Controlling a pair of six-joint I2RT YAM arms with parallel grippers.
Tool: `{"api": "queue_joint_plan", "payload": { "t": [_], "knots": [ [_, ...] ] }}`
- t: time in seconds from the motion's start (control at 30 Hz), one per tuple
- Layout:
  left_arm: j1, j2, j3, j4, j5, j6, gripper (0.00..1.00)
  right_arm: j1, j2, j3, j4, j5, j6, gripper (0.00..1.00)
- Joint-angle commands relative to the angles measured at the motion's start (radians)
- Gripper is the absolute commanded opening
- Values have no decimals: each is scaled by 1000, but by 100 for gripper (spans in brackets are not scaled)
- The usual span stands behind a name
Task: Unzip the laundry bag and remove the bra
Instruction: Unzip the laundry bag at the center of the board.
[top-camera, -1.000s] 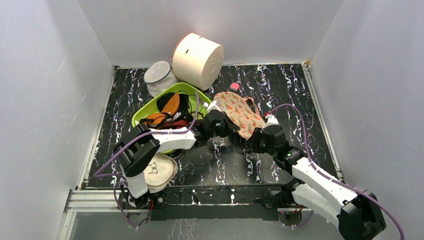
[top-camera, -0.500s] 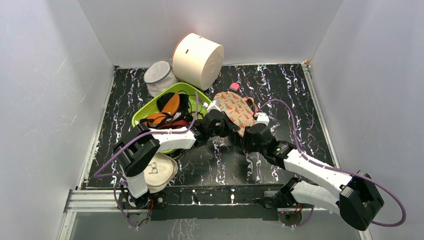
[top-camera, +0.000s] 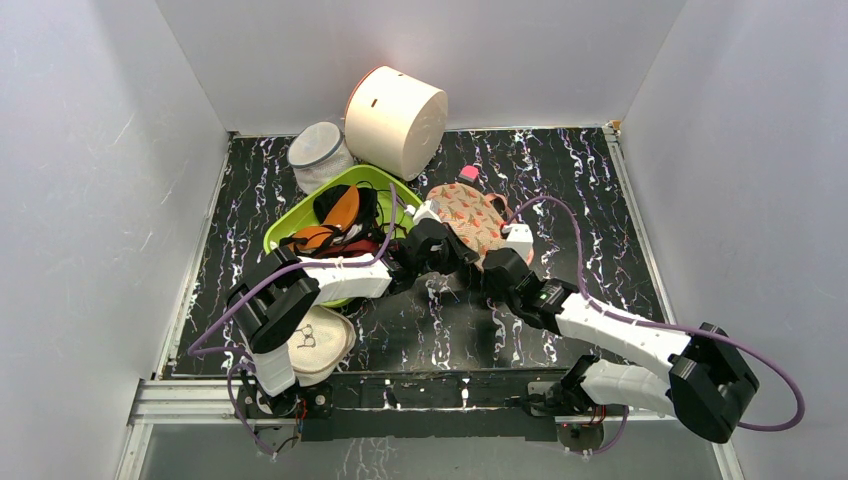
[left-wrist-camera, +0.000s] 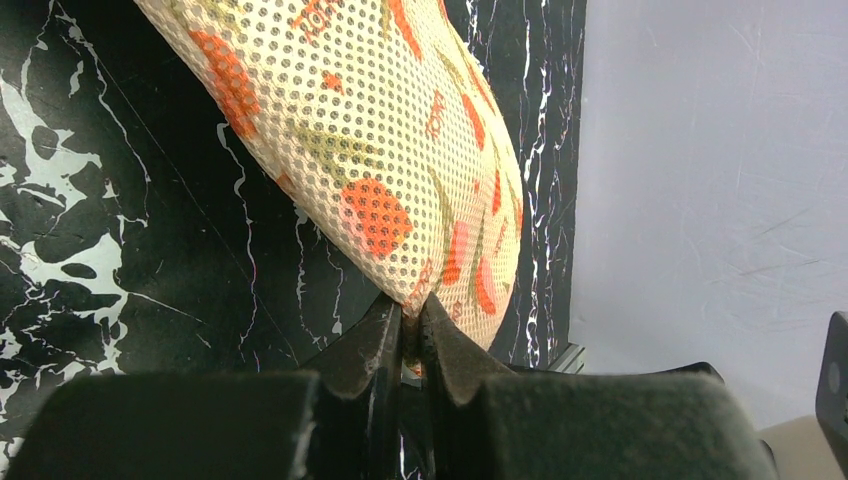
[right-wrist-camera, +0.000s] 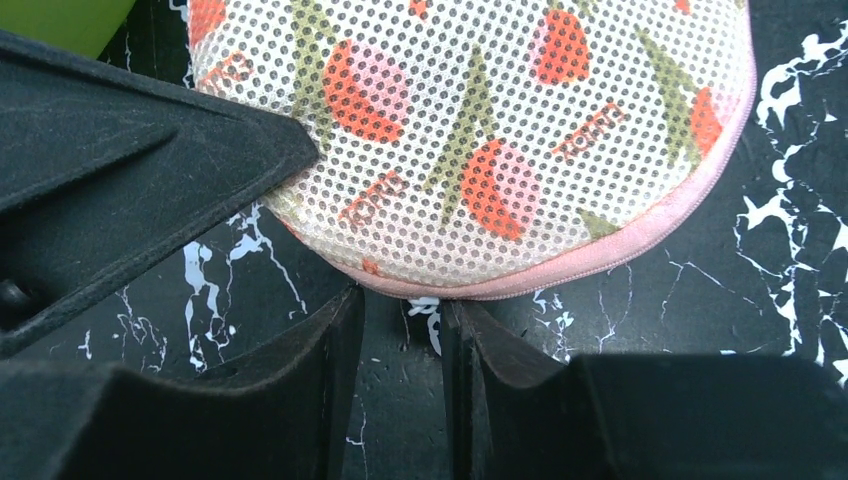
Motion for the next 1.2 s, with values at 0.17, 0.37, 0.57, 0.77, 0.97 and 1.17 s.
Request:
{"api": "queue_joint_plan", "payload": {
  "t": [0.17, 0.37, 0.57, 0.77, 0.97, 1.17],
  "knots": [
    [3, -75, -13, 10, 9, -6, 0, 11, 14, 63, 11, 128, 32, 25],
    [3, -83, -22, 11, 6, -8, 0, 12, 25, 69, 20, 144, 28, 16],
    [2, -88, -31, 11, 6, -9, 0, 12, 37, 79, 16, 161, 18, 7],
    [3, -96, -38, 4, -2, -7, 0, 12, 29, 76, -4, 203, 8, 0],
    [10, -106, -51, -2, -3, -6, 0, 12, 13, 49, 2, 215, 5, 0],
    [38, -125, -62, -29, 5, 12, 0, 5, -16, 10, 15, 203, 37, 0]
  ]
}}
